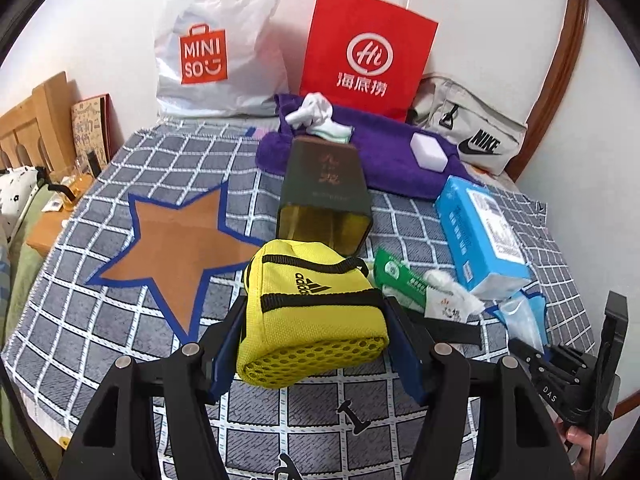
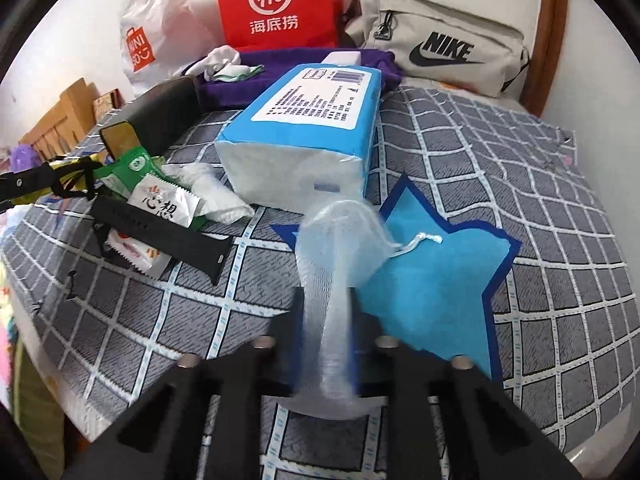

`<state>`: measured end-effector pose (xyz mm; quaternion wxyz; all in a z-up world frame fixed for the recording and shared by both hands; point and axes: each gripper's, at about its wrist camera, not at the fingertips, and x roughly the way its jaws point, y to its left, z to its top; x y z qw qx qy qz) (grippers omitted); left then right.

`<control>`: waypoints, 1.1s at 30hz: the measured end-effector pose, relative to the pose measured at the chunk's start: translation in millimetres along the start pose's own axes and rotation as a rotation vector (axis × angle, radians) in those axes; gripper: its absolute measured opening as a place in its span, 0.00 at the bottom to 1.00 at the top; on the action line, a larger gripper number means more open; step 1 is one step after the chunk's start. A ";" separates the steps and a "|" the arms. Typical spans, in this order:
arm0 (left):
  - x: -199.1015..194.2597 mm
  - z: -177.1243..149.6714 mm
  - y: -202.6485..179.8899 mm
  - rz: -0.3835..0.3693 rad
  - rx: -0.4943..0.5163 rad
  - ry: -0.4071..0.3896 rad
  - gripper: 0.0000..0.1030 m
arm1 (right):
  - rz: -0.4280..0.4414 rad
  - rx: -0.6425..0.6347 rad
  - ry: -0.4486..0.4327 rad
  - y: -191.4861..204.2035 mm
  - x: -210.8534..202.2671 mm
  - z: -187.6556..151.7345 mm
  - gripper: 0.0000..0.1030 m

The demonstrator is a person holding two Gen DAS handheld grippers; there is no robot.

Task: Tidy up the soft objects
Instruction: 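Grasp the white mesh bag with the right gripper while the left gripper holds the pouch, then carry the pouch and mesh bag onto the purple towel and release both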

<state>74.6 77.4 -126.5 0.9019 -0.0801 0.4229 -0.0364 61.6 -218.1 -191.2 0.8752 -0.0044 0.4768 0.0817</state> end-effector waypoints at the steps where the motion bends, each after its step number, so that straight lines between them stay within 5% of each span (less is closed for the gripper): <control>1: -3.8 1.8 -1.0 0.001 0.001 -0.008 0.61 | 0.012 0.003 0.005 -1.5 -0.2 1.2 0.08; 11: -32.5 21.3 -13.7 0.054 0.037 -0.083 0.61 | 0.109 0.019 -0.058 -13.0 -39.3 20.4 0.07; 33: -28.0 94.3 -44.2 -0.002 0.062 -0.128 0.61 | 0.176 -0.067 -0.192 -8.5 -72.3 110.4 0.07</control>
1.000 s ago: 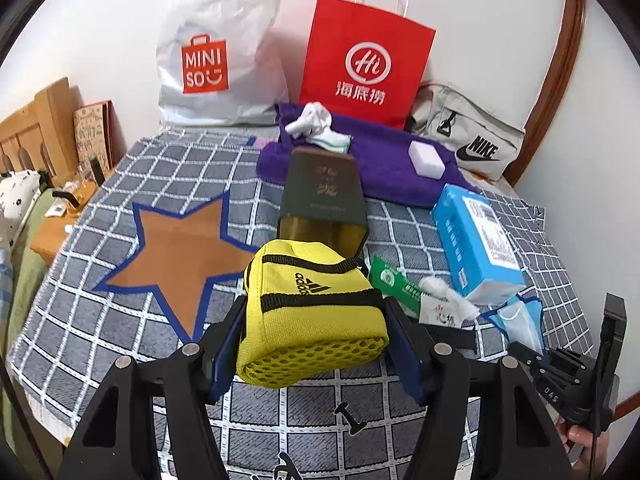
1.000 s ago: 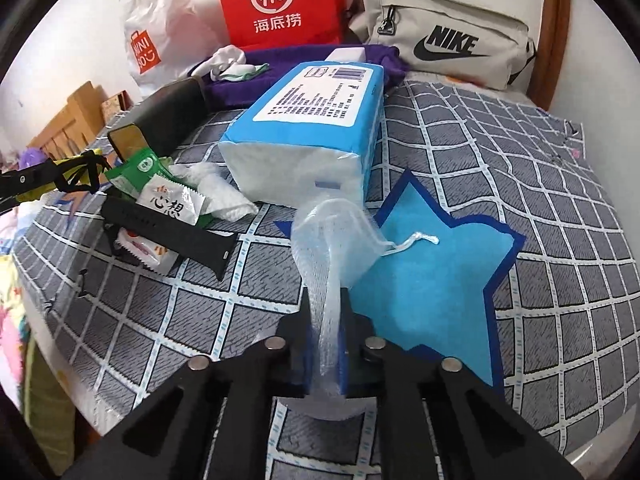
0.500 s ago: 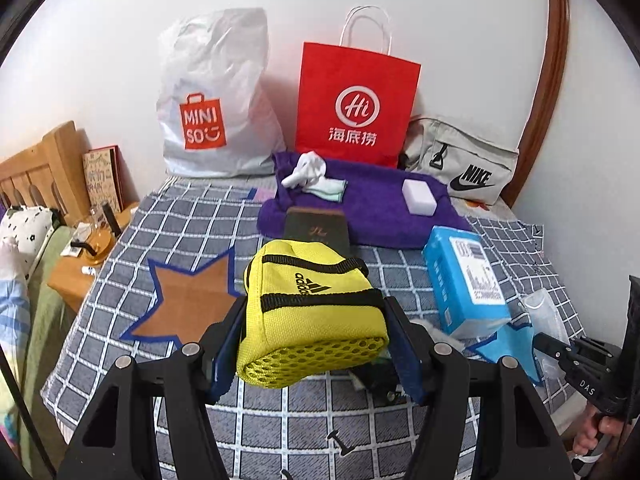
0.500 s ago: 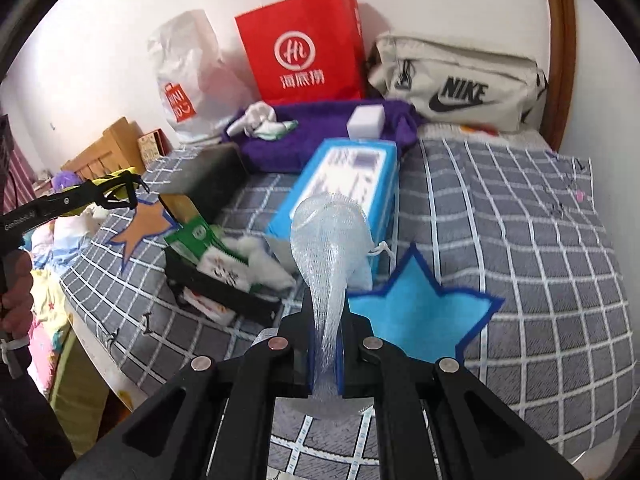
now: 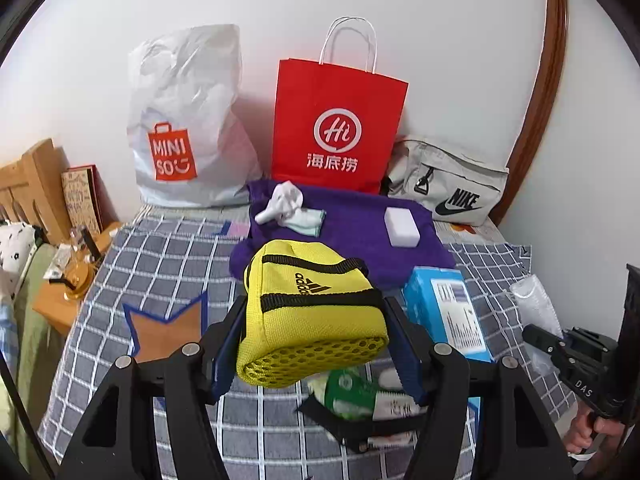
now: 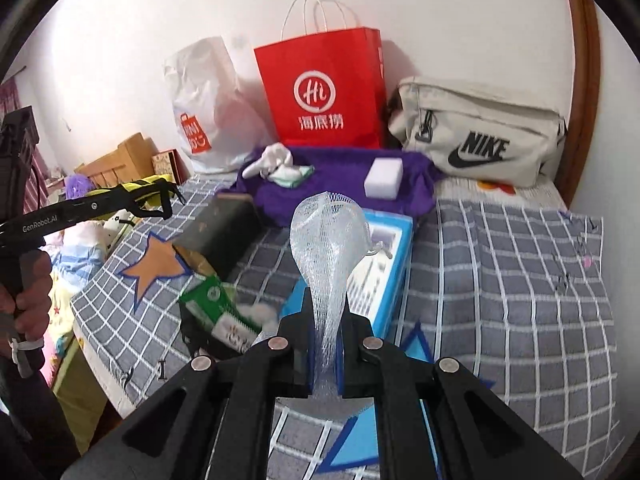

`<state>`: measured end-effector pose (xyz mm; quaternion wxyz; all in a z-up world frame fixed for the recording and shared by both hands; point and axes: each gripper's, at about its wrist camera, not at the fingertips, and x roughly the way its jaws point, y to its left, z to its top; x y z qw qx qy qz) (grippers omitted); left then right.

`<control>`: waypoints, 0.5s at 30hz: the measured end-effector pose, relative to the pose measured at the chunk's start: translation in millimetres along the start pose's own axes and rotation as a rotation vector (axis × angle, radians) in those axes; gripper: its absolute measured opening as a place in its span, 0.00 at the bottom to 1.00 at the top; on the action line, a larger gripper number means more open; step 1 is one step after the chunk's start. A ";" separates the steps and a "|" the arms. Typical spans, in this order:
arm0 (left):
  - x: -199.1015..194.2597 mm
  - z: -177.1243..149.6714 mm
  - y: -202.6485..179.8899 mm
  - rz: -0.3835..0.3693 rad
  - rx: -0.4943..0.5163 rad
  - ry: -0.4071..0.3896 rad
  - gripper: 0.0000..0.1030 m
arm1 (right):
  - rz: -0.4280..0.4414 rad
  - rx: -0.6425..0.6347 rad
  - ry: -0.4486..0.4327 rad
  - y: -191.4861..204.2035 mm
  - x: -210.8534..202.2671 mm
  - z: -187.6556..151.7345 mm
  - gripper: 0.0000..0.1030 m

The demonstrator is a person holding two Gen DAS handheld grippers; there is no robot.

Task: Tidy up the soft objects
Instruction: 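Carry the pouch and mesh bag onto the purple towel and release both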

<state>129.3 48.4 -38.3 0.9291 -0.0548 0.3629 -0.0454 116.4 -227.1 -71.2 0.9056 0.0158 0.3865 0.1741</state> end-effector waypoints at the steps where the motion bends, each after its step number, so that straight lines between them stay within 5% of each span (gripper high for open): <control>1: 2.9 5.4 0.1 0.001 -0.003 -0.001 0.61 | -0.004 -0.006 -0.006 -0.5 1.2 6.5 0.07; 15: 41.5 52.9 19.5 -0.027 -0.058 0.008 0.61 | 0.001 0.005 -0.047 -22.6 38.2 75.6 0.07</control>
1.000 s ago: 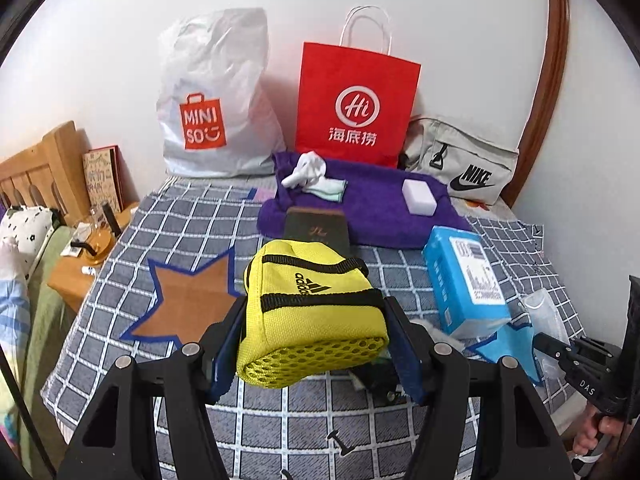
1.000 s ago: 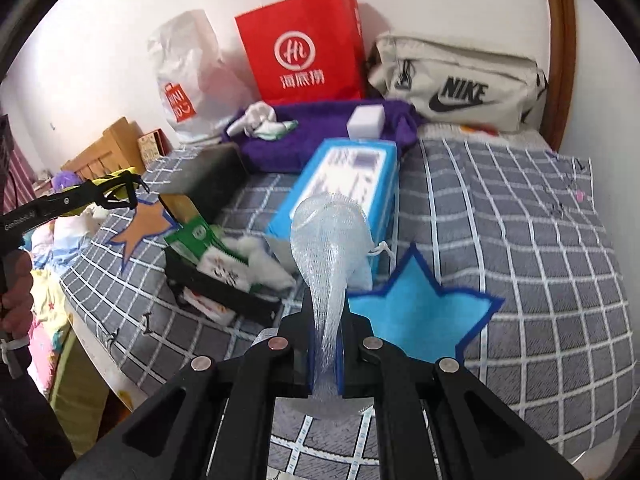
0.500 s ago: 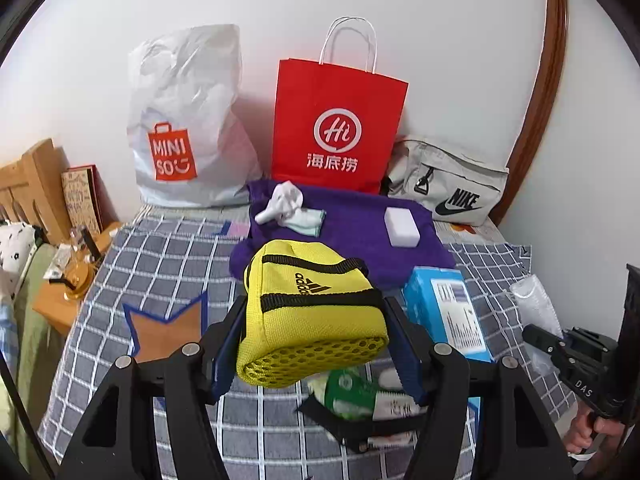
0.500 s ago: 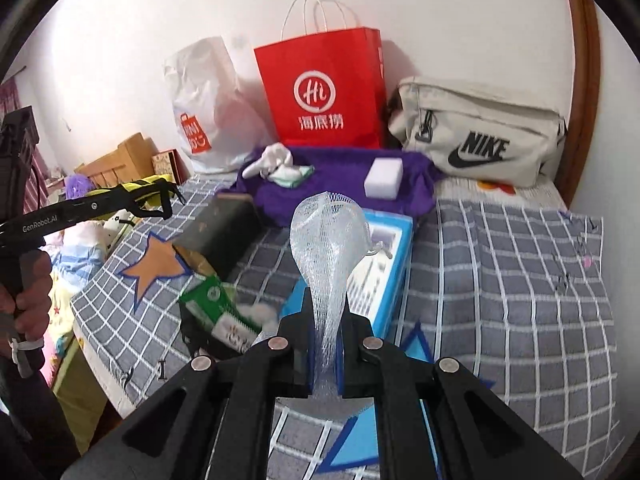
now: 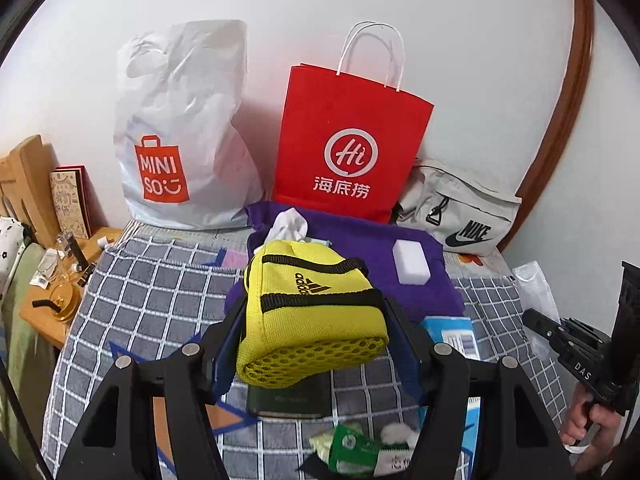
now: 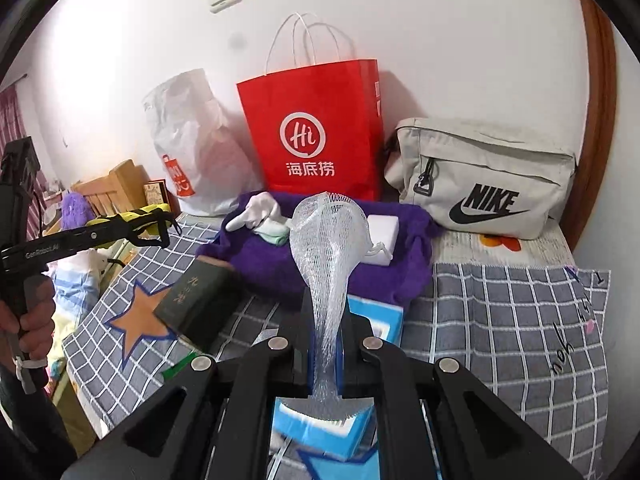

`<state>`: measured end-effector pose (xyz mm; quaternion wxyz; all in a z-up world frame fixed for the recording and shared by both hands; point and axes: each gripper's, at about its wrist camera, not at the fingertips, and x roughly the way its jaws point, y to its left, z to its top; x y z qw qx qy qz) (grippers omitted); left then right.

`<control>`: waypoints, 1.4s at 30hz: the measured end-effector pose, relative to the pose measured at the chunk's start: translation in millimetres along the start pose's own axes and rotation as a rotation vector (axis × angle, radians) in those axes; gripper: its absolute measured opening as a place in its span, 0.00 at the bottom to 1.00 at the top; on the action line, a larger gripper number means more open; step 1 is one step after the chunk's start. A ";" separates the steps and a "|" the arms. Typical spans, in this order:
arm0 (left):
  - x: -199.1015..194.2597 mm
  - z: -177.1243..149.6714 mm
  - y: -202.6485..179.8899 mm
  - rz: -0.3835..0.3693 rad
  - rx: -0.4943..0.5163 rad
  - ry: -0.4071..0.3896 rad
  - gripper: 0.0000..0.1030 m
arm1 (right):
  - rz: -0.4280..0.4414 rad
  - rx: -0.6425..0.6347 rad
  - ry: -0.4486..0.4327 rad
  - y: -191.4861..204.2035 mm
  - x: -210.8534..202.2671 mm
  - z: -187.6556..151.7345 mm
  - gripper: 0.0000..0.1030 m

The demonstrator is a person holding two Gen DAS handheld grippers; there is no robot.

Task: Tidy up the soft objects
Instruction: 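Carry the pouch and mesh bag onto the purple towel and release both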

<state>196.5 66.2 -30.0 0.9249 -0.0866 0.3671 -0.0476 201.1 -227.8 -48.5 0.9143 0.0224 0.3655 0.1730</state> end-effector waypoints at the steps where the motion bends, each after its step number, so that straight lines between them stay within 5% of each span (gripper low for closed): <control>1: 3.6 2.6 0.1 0.001 0.000 0.004 0.61 | 0.000 -0.002 0.003 -1.6 4.8 3.7 0.07; 11: 64.5 33.6 -1.0 0.002 -0.001 0.045 0.61 | 0.014 -0.018 0.026 -18.5 60.8 39.9 0.07; 24: 152.1 54.6 -4.1 -0.011 0.015 0.158 0.61 | 0.031 -0.041 0.193 -39.6 163.6 47.1 0.07; 42: 200.5 54.9 0.4 0.008 0.020 0.257 0.61 | 0.002 -0.064 0.280 -50.9 207.3 35.9 0.09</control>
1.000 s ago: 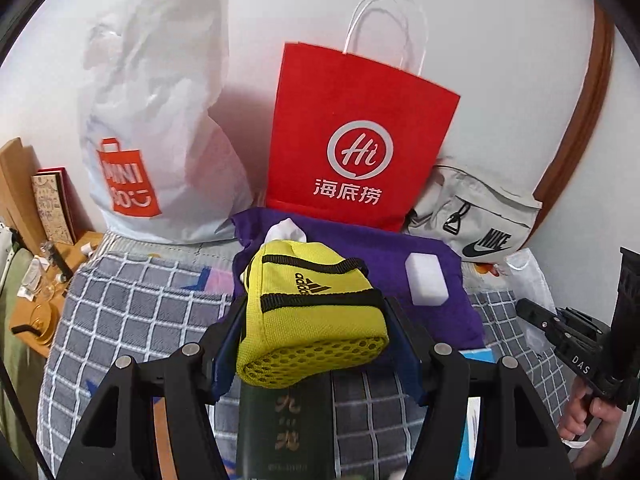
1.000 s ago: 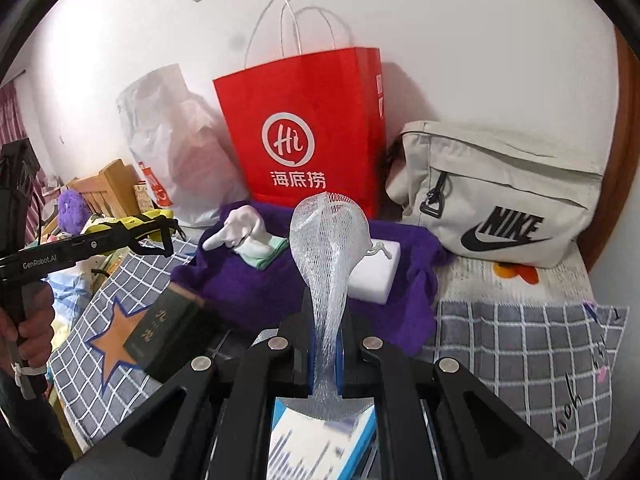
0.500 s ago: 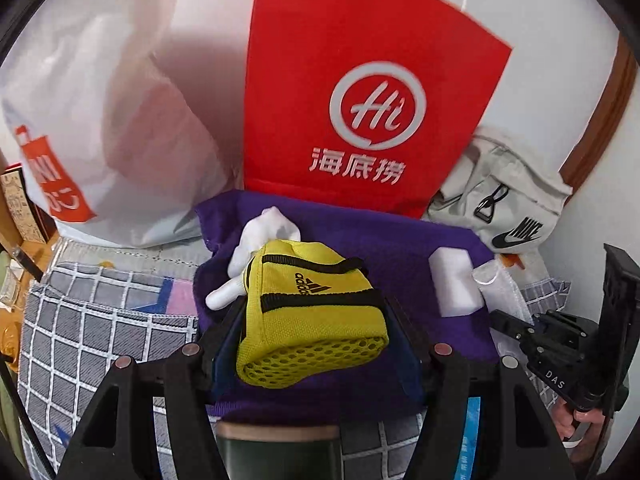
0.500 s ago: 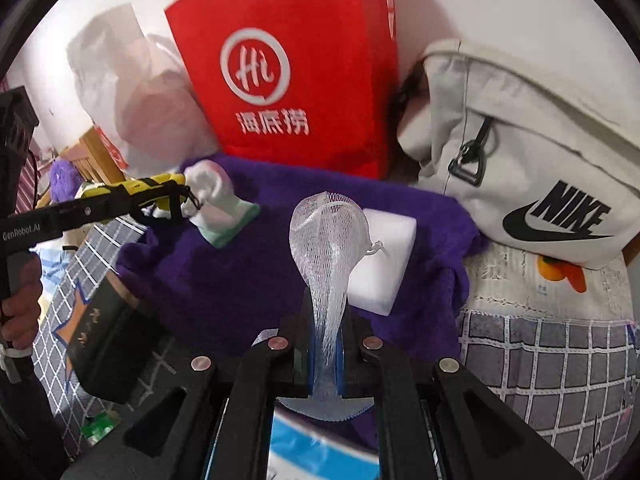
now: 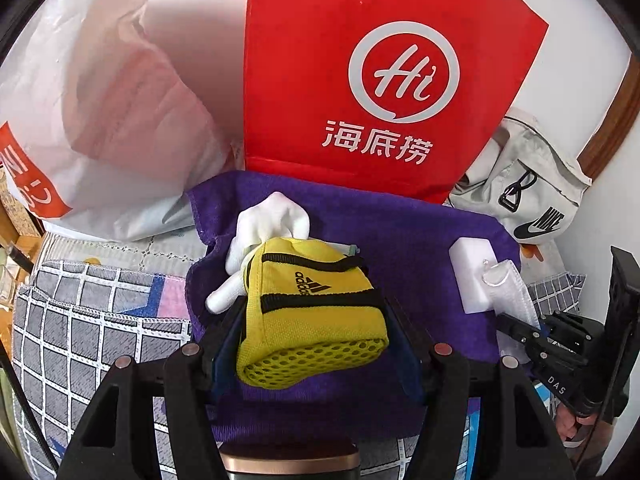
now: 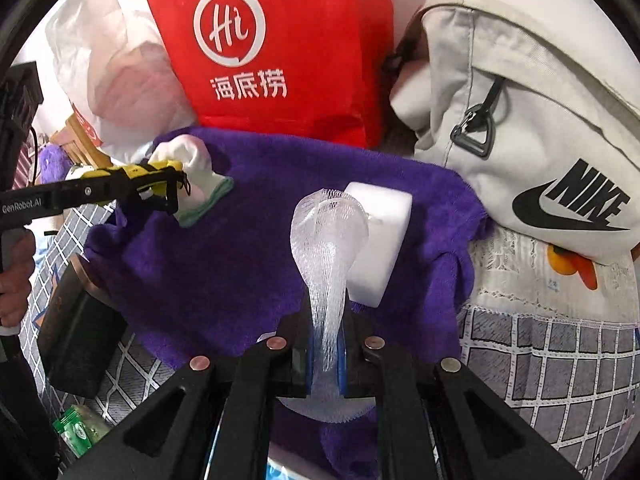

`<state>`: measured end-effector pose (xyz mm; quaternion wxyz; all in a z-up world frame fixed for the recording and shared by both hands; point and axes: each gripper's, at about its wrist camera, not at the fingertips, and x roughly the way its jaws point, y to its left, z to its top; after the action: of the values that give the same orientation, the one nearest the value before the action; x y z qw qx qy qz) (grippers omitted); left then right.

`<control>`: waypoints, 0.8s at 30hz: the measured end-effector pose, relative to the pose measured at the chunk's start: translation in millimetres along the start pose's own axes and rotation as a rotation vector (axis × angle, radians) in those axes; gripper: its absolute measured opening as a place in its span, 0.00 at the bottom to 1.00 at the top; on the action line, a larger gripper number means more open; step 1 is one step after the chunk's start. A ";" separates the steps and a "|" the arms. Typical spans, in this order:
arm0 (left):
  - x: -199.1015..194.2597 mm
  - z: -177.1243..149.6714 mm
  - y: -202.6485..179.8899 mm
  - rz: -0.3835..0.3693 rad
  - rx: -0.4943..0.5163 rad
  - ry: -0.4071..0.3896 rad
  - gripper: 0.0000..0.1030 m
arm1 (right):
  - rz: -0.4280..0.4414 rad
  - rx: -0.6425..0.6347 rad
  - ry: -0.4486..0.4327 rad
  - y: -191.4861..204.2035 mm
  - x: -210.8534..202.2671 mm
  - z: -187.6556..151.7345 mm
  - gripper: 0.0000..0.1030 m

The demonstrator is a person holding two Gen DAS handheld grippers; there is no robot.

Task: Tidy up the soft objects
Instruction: 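Carry the pouch and mesh bag onto the purple towel and release both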

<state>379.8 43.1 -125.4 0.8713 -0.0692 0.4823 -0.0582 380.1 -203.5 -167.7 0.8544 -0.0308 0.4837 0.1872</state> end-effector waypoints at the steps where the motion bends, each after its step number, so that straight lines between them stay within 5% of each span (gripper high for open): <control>1: 1.0 0.0 0.2 0.000 0.001 0.000 0.61 | 0.001 -0.001 0.003 0.3 1.8 -0.3 0.09; 11: 16.4 -5.5 6.3 -0.029 0.002 0.062 0.64 | -0.010 -0.011 0.032 0.3 13.4 -2.7 0.12; 14: 19.9 -7.9 7.5 -0.039 -0.005 0.075 0.65 | -0.019 -0.012 0.030 0.6 11.7 -2.8 0.21; 16: 23.0 -9.1 7.1 -0.046 -0.002 0.096 0.66 | -0.018 -0.021 0.024 1.0 8.2 -3.7 0.40; 19: 25.5 -12.3 7.9 -0.040 -0.006 0.116 0.68 | -0.041 -0.045 0.009 2.6 2.6 -5.5 0.56; 24: 16.2 -18.3 5.8 -0.010 -0.006 0.119 0.73 | -0.055 -0.030 0.017 -3.4 -6.8 -6.9 0.59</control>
<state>373.0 44.9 -149.6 0.8407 -0.0705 0.5330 -0.0649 372.6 -210.2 -166.1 0.8546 -0.0583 0.4870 0.1706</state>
